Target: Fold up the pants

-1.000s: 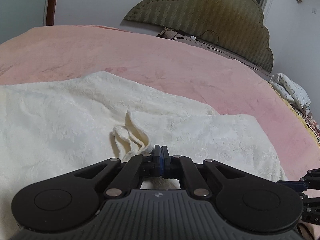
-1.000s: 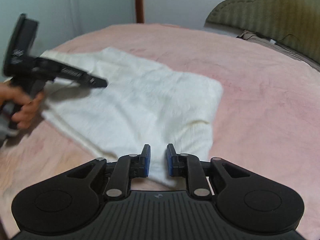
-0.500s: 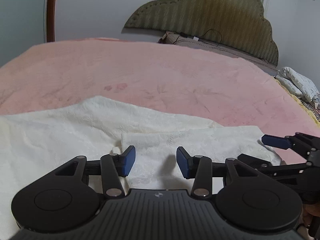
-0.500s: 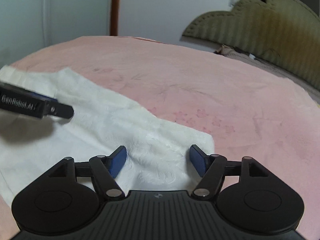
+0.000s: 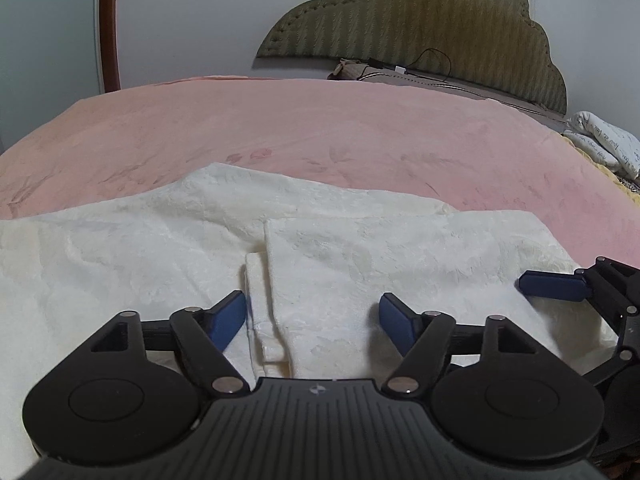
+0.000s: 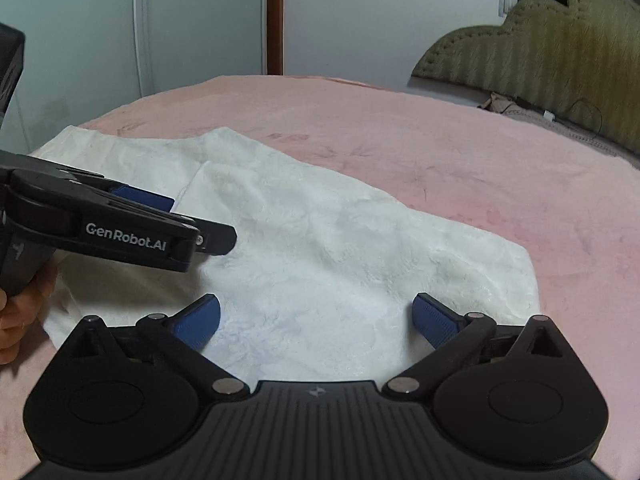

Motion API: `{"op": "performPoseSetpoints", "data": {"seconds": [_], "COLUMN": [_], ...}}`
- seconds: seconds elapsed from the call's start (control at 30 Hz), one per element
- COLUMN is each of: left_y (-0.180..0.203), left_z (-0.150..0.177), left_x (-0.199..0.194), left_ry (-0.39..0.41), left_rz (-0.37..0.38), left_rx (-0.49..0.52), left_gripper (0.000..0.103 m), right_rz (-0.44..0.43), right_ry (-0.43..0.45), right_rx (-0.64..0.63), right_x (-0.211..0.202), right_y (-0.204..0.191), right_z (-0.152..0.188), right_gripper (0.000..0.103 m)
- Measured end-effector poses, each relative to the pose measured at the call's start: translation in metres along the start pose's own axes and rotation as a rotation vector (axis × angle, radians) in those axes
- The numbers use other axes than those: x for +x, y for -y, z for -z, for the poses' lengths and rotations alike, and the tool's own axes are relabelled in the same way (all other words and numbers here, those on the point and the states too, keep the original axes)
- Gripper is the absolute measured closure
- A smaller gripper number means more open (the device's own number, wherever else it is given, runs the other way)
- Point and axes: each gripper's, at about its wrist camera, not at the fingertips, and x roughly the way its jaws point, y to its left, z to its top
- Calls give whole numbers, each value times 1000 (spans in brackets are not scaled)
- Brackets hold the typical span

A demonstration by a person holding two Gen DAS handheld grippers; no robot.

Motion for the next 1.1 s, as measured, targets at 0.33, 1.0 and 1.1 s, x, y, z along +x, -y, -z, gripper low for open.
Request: {"op": "performPoseSetpoints", "data": {"seconds": [0.33,1.0,1.1], "left_y": [3,-19,-23], "left_z": [2,-34,-28], "left_x": [1,21,4], "left_ry": [11,-43,-18], "left_rz": [0,63,45], "left_rx": [13,-38,-38], "left_gripper": [19,76,61], "right_rz": [-4,109,115], "right_ry": [4,-57,-67], "right_rx": [9,74,97], "right_x": [-1,20,14], "right_y": [2,1,-1], "right_z": [1,-19,-21], "right_gripper": [0,0,0]}}
